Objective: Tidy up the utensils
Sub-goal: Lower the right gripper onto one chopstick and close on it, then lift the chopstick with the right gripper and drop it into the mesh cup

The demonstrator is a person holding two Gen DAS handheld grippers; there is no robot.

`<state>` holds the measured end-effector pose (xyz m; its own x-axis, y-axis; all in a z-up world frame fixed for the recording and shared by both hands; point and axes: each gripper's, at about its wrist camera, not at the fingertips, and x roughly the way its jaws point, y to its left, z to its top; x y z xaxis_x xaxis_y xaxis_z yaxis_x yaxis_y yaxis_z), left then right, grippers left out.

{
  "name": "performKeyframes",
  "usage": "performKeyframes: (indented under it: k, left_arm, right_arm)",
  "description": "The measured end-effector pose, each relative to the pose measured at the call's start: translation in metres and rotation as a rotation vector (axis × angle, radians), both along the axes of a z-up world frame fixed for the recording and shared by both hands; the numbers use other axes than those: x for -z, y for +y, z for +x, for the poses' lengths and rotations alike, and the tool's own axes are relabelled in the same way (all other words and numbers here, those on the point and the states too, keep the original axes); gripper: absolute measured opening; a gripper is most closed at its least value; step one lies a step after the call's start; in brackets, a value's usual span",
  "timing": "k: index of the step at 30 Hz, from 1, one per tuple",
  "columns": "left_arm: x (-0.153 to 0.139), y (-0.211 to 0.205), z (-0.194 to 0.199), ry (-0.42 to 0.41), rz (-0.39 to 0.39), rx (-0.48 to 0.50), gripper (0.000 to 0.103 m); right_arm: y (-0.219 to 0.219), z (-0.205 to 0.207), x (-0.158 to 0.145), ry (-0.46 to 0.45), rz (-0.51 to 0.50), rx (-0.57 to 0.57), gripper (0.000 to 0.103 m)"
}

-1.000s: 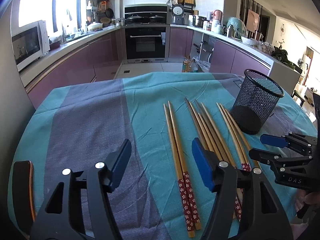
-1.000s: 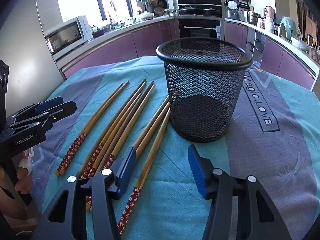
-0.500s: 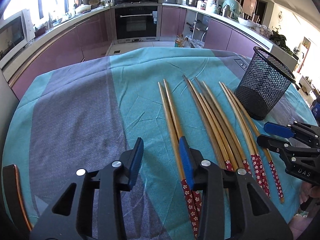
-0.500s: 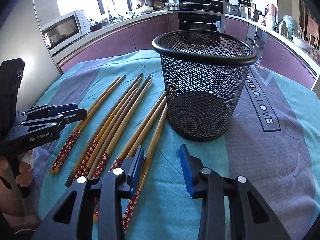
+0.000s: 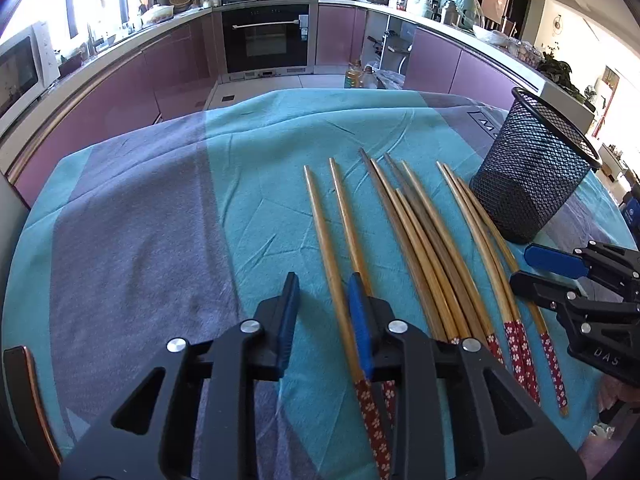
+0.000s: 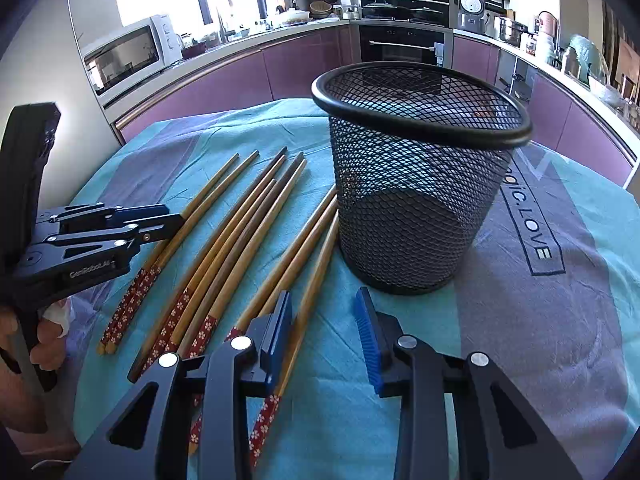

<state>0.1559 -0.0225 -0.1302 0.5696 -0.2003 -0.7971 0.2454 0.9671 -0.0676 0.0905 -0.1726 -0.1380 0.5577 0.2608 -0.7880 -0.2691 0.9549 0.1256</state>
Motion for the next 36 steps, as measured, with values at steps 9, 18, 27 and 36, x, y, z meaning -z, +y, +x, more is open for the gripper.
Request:
performKeyframes:
  k: [9, 18, 27, 36]
  left_arm:
    - [0.002, -0.014, 0.012, 0.017, -0.054, -0.033, 0.009]
    - [-0.014, -0.007, -0.011, -0.011, -0.099, -0.041, 0.008]
    - [-0.075, 0.007, -0.045, -0.123, -0.213, 0.054, 0.008]
    - [-0.147, -0.001, -0.075, -0.278, -0.298, 0.114, 0.008]
  right_arm:
    - [-0.003, 0.002, 0.000, 0.026, 0.092, -0.015, 0.010]
    - [-0.015, -0.015, -0.021, -0.030, 0.149, -0.043, 0.006]
    - [-0.038, -0.036, -0.061, -0.155, 0.240, -0.062, 0.006]
    - [-0.061, -0.046, -0.110, -0.308, 0.298, -0.064, 0.006]
